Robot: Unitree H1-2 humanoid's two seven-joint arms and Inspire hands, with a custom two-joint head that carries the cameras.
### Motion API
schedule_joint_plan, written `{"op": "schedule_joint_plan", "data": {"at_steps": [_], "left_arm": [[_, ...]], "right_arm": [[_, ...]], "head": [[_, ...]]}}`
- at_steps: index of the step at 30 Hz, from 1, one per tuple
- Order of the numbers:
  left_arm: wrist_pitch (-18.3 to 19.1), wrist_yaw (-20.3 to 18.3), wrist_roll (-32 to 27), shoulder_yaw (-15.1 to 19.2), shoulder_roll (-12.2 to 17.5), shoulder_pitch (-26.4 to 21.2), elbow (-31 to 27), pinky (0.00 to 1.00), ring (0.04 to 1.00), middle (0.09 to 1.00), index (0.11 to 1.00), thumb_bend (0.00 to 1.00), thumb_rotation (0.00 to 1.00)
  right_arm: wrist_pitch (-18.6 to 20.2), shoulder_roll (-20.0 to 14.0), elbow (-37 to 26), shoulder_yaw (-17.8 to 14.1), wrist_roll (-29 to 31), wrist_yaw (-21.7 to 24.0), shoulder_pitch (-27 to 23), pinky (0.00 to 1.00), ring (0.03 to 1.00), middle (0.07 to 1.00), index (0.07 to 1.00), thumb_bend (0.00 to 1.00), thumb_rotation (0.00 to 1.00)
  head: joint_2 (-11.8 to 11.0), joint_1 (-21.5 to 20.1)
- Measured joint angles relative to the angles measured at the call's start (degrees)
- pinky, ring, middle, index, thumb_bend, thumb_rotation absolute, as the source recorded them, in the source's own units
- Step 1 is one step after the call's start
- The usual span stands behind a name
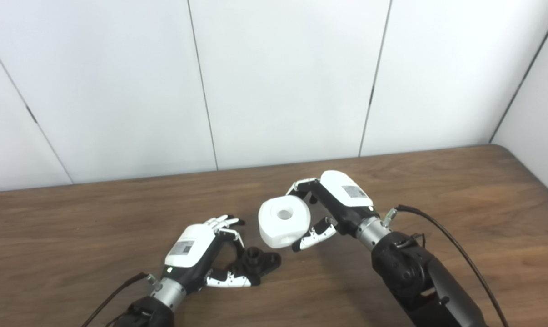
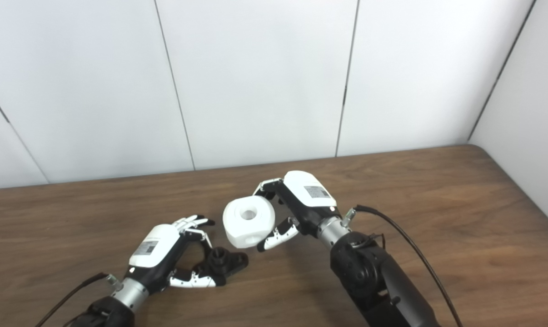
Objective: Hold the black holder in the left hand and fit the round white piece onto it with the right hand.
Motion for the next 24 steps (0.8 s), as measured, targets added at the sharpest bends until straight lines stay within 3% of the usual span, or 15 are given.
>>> {"op": "schedule_joint_plan", "data": {"at_steps": [19,24], "left_arm": [[0.34,0.0,0.46,-0.23,-0.35,-0.17,0.06,0.92,0.909,0.856,0.485,0.52,0.06],[0.35,0.0,0.49,-0.23,-0.37,-0.17,0.07,0.91,0.9,0.846,0.484,0.52,0.06]], "right_arm": [[-0.06,1.96,-2.13,-0.65,0.14,1.83,-2.82,0.61,0.695,0.675,0.481,0.52,0.14],[0.13,1.92,-2.95,-0.49,-0.16,4.05,-3.23,0.62,0.709,0.679,0.481,0.52,0.14]], "head": [[0.88,0.88],[1.4,1.06]]}}
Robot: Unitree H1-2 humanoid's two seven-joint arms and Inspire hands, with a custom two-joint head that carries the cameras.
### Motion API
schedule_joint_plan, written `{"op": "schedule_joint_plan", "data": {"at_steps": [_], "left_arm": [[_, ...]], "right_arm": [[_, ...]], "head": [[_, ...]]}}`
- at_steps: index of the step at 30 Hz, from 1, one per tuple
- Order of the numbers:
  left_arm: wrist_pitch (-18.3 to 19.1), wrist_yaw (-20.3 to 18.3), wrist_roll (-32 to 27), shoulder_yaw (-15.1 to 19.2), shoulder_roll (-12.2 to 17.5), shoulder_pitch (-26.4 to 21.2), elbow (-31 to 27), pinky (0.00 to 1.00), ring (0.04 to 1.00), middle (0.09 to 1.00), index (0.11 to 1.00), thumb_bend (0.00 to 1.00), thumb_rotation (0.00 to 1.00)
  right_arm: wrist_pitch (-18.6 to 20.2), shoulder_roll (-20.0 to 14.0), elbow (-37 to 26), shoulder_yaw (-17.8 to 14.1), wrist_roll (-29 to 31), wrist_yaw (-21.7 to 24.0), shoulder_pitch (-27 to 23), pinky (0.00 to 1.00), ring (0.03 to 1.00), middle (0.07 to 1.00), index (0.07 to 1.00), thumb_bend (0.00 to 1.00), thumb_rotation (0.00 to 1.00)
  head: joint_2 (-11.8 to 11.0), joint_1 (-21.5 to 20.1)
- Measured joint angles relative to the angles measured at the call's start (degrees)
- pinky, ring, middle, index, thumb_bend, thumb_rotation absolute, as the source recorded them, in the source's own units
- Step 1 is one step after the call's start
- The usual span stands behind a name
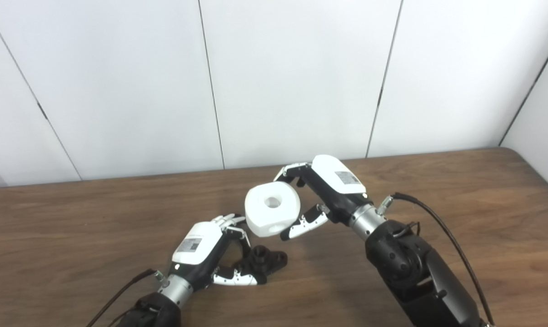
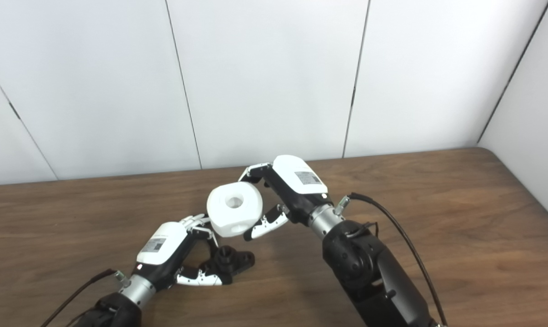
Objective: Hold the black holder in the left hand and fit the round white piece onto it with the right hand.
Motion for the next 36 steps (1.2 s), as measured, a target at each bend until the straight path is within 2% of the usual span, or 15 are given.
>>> {"op": "schedule_joint_plan", "data": {"at_steps": [9,30,36], "left_arm": [[0.07,0.0,0.28,0.0,-0.1,-0.07,0.07,0.92,0.906,0.846,0.485,0.52,0.06],[1.2,0.0,0.46,-0.06,-0.49,-0.1,-0.13,0.91,0.906,0.85,0.485,0.52,0.06],[2.15,-0.01,0.46,-0.18,-0.51,0.09,-0.77,0.91,0.906,0.851,0.485,0.52,0.06]], "right_arm": [[-0.12,0.0,-1.3,0.99,-1.56,3.31,0.21,0.57,0.69,0.679,0.481,0.52,0.14],[-1.42,1.25,2.59,3.09,-2.0,2.63,1.97,0.61,0.696,0.681,0.482,0.52,0.14],[-2.16,2.32,3.51,3.68,-2.18,1.29,1.98,0.58,0.696,0.683,0.482,0.52,0.14]], "head": [[0.53,0.79],[1.06,1.23],[1.32,1.41]]}}
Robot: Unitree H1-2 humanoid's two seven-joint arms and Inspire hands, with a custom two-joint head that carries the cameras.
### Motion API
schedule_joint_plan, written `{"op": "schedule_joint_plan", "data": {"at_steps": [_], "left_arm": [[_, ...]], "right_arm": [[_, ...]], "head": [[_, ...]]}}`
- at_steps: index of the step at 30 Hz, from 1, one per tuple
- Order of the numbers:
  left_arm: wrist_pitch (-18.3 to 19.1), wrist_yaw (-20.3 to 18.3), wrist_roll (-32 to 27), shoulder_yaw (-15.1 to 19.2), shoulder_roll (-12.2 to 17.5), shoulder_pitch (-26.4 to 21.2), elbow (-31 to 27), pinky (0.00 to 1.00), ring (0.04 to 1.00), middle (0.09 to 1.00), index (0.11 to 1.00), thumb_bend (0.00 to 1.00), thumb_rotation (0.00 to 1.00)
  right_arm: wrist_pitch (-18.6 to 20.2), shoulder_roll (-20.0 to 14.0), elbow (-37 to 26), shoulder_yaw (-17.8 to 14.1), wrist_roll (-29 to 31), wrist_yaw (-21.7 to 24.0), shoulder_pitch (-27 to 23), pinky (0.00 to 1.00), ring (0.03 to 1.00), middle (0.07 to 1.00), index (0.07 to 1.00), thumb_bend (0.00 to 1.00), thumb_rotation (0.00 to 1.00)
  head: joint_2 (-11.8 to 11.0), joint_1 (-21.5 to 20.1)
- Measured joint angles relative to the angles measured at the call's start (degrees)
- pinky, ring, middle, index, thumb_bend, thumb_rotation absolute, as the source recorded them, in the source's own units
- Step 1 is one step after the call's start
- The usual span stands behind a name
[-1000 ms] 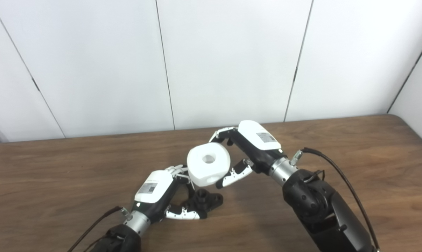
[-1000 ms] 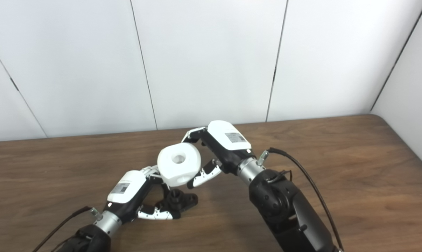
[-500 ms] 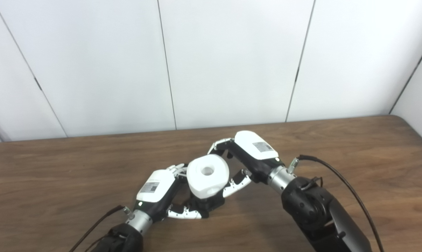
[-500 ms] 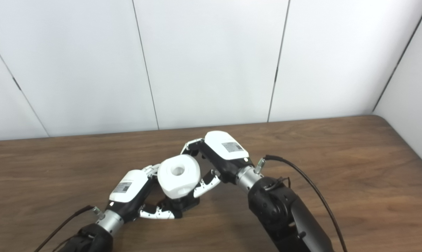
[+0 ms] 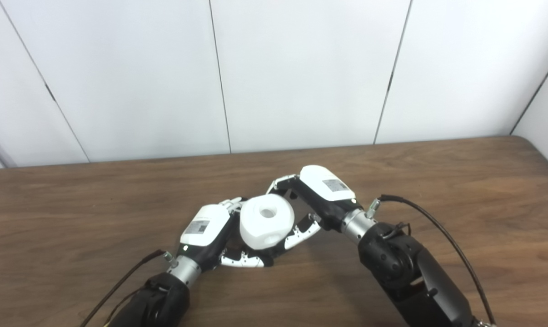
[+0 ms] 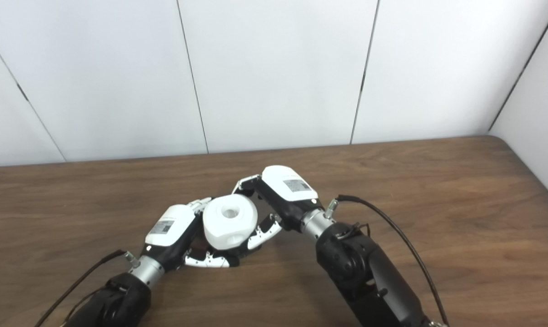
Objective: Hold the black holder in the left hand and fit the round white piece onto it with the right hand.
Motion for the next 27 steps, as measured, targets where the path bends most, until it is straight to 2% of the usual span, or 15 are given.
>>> {"op": "schedule_joint_plan", "data": {"at_steps": [10,27], "left_arm": [[0.63,0.0,0.1,-0.31,0.01,0.05,-0.36,0.92,0.907,0.85,0.485,0.52,0.06],[2.09,-0.14,0.1,-0.61,0.02,0.22,-1.2,0.91,0.908,0.848,0.485,0.52,0.06]], "right_arm": [[-0.64,0.98,2.1,0.32,0.21,-1.96,-0.08,0.63,0.715,0.694,0.483,0.52,0.14],[-2.81,-1.08,3.02,1.02,0.03,-2.27,-1.08,0.58,0.699,0.684,0.482,0.52,0.14]], "head": [[0.26,0.26],[0.53,0.18]]}}
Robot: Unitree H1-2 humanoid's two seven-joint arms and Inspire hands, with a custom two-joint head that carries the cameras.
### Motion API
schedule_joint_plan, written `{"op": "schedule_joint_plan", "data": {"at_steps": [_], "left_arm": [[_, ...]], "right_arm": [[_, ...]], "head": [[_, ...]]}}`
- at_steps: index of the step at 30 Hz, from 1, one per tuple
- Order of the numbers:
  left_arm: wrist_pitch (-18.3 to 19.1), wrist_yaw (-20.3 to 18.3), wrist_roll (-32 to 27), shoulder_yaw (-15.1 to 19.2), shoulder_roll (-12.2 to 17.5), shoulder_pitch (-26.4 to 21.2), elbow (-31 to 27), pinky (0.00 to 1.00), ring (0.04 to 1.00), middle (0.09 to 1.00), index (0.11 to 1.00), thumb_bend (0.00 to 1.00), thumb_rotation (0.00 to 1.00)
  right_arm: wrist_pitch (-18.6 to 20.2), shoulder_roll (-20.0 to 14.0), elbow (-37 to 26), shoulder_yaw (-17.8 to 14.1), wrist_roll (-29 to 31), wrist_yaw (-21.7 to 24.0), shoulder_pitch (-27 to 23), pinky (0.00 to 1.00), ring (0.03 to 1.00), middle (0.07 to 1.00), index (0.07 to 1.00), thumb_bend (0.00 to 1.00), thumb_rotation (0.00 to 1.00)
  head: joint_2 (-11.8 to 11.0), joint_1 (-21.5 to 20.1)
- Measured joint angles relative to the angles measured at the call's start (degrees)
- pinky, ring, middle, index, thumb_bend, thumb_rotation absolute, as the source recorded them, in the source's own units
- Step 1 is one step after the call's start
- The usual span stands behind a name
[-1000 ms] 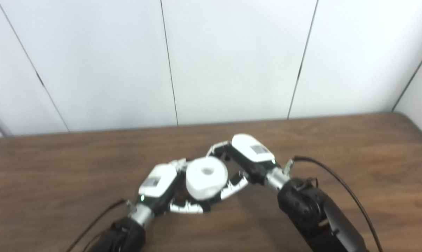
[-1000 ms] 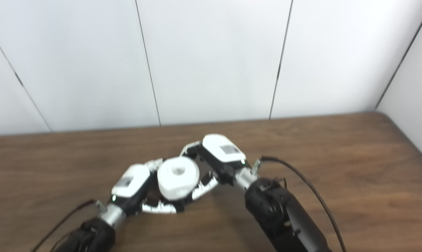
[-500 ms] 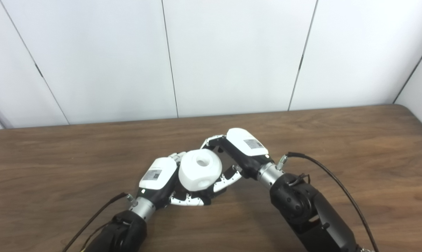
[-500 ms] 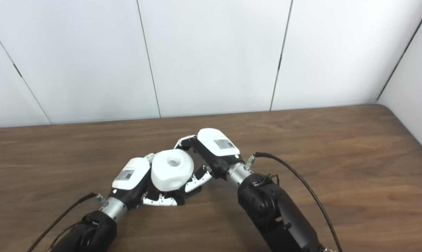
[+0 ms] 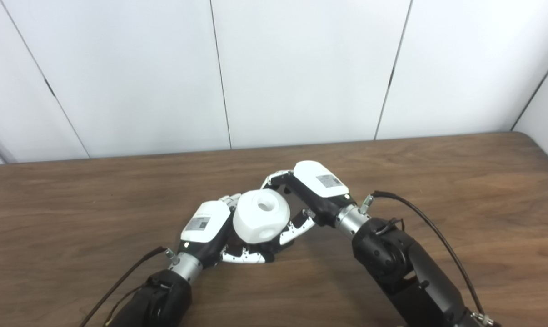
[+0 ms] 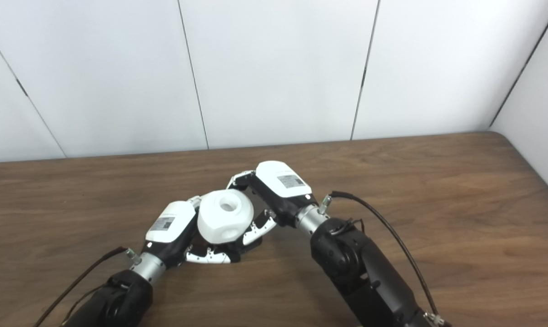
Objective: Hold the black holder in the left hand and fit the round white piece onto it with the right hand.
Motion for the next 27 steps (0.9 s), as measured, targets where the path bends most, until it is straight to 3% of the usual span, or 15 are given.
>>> {"op": "schedule_joint_plan", "data": {"at_steps": [18,27], "left_arm": [[0.1,0.0,0.02,-0.46,-0.03,-0.37,0.2,0.92,0.905,0.85,0.485,0.52,0.06],[0.4,-0.05,0.01,-0.45,-0.32,-0.42,0.22,0.92,0.909,0.851,0.484,0.52,0.06]], "right_arm": [[-0.82,-5.07,-3.31,-0.43,-0.84,5.9,-1.13,0.62,0.696,0.685,0.483,0.52,0.13],[-0.96,-5.17,-3.25,-0.47,-1.4,7.64,-1.04,0.6,0.686,0.677,0.483,0.52,0.14]], "head": [[0.44,0.09],[0.44,0.44]]}}
